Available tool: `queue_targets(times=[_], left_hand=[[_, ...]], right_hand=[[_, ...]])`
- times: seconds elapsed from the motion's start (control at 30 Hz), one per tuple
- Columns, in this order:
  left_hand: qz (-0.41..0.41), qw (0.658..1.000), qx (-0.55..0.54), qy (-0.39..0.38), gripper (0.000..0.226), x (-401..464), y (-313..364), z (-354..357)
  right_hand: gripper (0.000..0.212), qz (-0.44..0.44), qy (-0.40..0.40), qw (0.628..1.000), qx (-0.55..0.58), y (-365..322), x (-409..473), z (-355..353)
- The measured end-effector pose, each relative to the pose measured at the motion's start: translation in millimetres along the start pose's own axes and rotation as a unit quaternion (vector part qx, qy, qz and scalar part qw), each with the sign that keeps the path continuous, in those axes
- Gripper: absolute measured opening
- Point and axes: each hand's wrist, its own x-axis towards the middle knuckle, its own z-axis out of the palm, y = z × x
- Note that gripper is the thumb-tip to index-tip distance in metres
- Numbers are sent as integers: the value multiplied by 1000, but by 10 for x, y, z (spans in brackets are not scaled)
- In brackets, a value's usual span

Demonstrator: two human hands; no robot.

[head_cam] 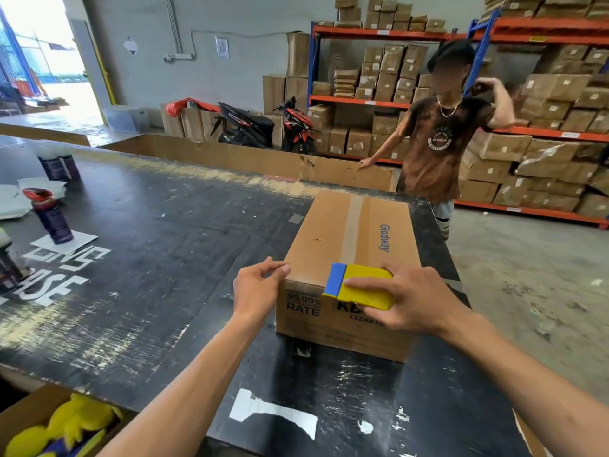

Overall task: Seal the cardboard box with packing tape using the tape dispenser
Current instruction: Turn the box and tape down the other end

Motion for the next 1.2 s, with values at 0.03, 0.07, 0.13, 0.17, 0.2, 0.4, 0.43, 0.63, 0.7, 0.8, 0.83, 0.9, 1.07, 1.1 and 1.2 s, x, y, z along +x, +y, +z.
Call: queue_targets(times=[0.03, 0.07, 0.13, 0.17, 0.2, 0.4, 0.43, 0.63, 0.7, 0.8, 0.83, 0.9, 1.07, 1.1, 1.2], left_hand=[[-5, 1000, -3, 7, 8, 6, -29, -4], [-10, 1000, -6, 16, 8, 8, -47, 1], [-23, 999, -16, 26, 9, 18, -60, 35], [-31, 999, -21, 30, 10, 33, -67, 50], [-36, 998, -23, 34, 10, 44, -70, 63], [-32, 998, -25, 37, 9, 50, -95, 76], [-36, 999, -26, 30, 10, 53, -96, 64], [-98, 984, -128, -72, 105, 268, -92, -133], [-50, 996, -24, -67, 89, 293, -14, -156], [272, 926, 260, -20, 60, 303, 84, -70], [386, 866, 312, -56, 55, 341, 93, -8], [504, 740, 402, -194, 53, 452, 55, 98], [468, 652, 493, -336, 64, 640, -185, 98], [467, 651, 496, -334, 62, 650, -211, 95], [464, 649, 503, -332, 64, 648, -191, 98]], right_hand=[[51, -3, -4, 1000, -2, -15, 23, 8], [50, -2, -9, 1000, -3, -38, 48, 21], [49, 5, -16, 1000, -9, -85, 111, 49], [49, 5, -19, 1000, -14, -99, 145, 61], [49, 5, -24, 1000, -18, -110, 172, 68], [55, -2, -51, 998, -38, -142, 270, 40], [56, -3, -54, 998, -39, -144, 276, 42], [52, -3, -74, 996, -48, -158, 300, 30], [51, -2, -88, 994, -59, -176, 314, 16], [52, 8, -101, 993, -68, -205, 345, 1], [52, 10, -104, 992, -69, -207, 354, -3], [52, 11, -108, 992, -67, -215, 360, -17], [51, 3, -107, 992, -70, -238, 383, -3], [51, -1, -106, 991, -79, -238, 388, 17], [51, -9, -104, 991, -90, -235, 397, 30]])
